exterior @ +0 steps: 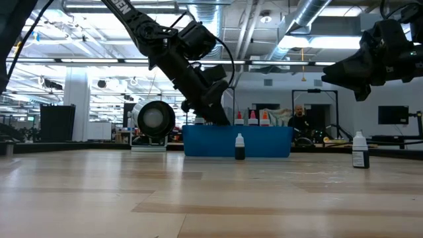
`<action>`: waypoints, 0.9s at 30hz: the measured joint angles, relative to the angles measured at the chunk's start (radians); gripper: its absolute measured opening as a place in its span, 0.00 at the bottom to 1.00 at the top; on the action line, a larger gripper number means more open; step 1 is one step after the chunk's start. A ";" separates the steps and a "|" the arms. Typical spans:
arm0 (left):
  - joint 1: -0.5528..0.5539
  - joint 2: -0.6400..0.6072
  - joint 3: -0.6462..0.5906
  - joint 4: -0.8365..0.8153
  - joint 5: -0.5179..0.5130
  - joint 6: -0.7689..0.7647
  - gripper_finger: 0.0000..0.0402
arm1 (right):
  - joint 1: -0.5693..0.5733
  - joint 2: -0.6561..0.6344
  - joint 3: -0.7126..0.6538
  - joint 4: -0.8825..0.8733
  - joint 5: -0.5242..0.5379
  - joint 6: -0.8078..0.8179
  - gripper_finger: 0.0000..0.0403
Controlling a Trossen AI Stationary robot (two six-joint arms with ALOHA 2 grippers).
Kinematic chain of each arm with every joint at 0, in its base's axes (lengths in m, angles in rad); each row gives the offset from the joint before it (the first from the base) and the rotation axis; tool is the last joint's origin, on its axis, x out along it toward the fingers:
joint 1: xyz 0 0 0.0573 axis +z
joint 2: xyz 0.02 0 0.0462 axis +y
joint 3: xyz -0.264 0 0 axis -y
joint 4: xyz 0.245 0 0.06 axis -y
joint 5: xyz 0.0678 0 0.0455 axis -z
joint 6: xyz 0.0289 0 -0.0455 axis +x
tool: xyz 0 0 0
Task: Pick & Place food coloring
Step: Put the small dark green food coloring bottle into the blue bin
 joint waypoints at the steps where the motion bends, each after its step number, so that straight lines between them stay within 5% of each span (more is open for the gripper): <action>1: 0.001 0.006 0.000 0.005 0.008 0.004 0.20 | 0.000 0.000 0.000 0.000 0.000 0.000 0.27; 27: 0.041 0.031 0.001 -0.012 0.080 0.120 0.20 | 0.000 0.000 0.000 0.000 0.001 0.026 0.27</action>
